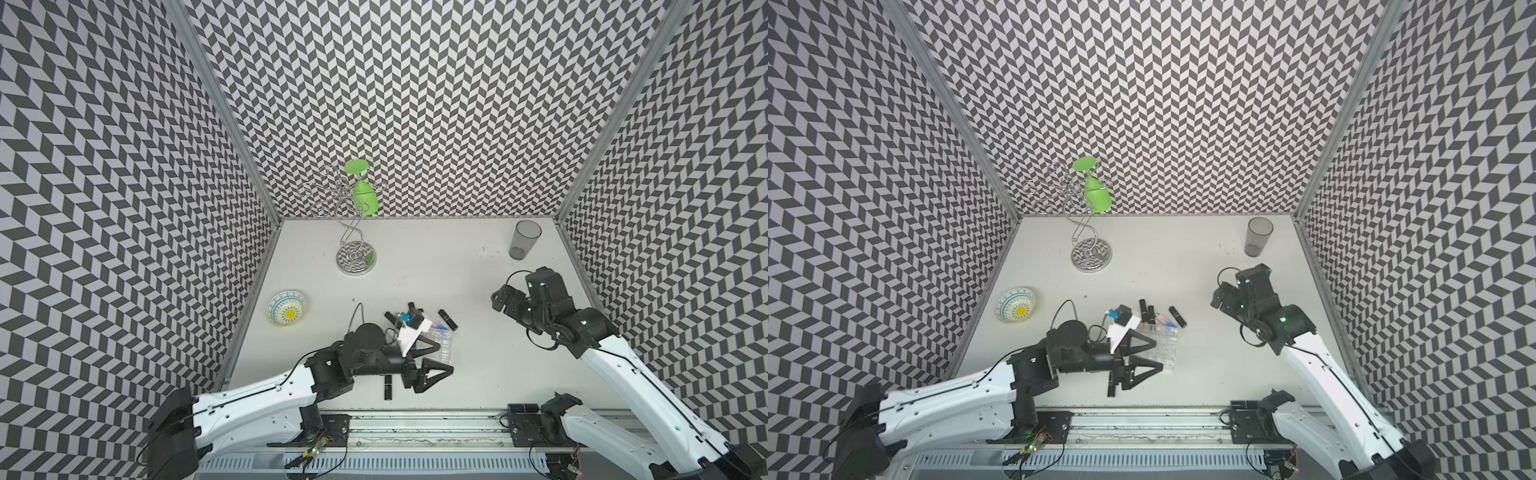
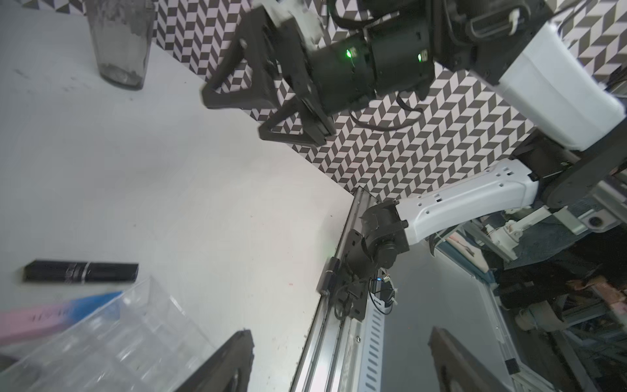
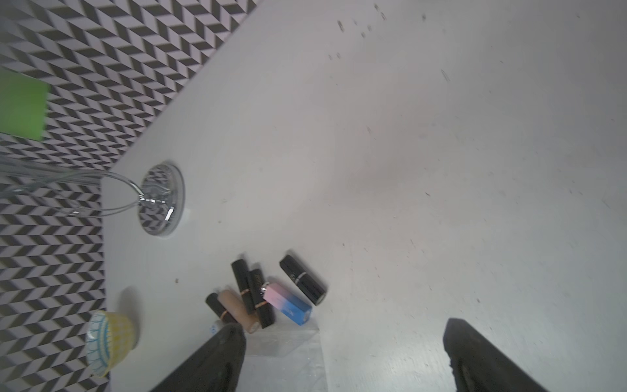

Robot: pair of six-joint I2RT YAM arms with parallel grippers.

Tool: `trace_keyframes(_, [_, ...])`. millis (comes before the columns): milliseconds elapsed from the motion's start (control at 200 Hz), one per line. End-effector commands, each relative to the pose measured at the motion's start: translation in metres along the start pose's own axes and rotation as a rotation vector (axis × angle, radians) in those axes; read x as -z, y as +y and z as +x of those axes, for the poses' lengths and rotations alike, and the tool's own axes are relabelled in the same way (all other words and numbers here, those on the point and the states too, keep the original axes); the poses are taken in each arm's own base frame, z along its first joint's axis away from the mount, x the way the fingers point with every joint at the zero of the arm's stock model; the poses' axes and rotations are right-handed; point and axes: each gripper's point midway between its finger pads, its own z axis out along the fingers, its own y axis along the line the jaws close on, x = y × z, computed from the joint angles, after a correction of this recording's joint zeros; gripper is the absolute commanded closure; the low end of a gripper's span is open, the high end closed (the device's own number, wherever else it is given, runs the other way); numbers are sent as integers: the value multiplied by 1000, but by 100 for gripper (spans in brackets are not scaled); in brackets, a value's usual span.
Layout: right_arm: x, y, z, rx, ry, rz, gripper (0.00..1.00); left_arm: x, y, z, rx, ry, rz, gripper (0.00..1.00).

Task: Arrange the lipsticks in the organizer
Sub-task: Pick up the lipstick at the center of the board.

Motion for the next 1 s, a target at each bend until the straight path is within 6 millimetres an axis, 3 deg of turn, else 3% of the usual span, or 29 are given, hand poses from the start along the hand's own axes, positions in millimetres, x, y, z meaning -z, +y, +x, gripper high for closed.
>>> trace_keyframes(0, [8,48,-21,151,-15,-259,5,-40,13,21,-148,128,-107,16])
trace_keyframes(130, [20,46,-48,163,-72,-340,11,-87,30,38,-211,204,-122,17])
trace_keyframes(346, [19,24,-49,184,-124,-405,13,-146,51,55,-286,275,-124,35])
trace_keyframes(436, [25,21,-51,204,-178,-404,15,-167,58,65,-288,317,-120,38])
trace_keyframes(586, [33,13,-52,228,-238,-370,15,-189,51,60,-309,306,-58,38])
trace_keyframes(646, [33,10,-52,233,-259,-357,15,-199,54,71,-302,355,-58,40])
trace_keyframes(841, [32,2,-48,246,-301,-346,15,-217,38,109,-312,473,-14,43])
trace_keyframes(996, [39,5,-50,254,-330,-357,15,-226,34,123,-324,514,-11,40])
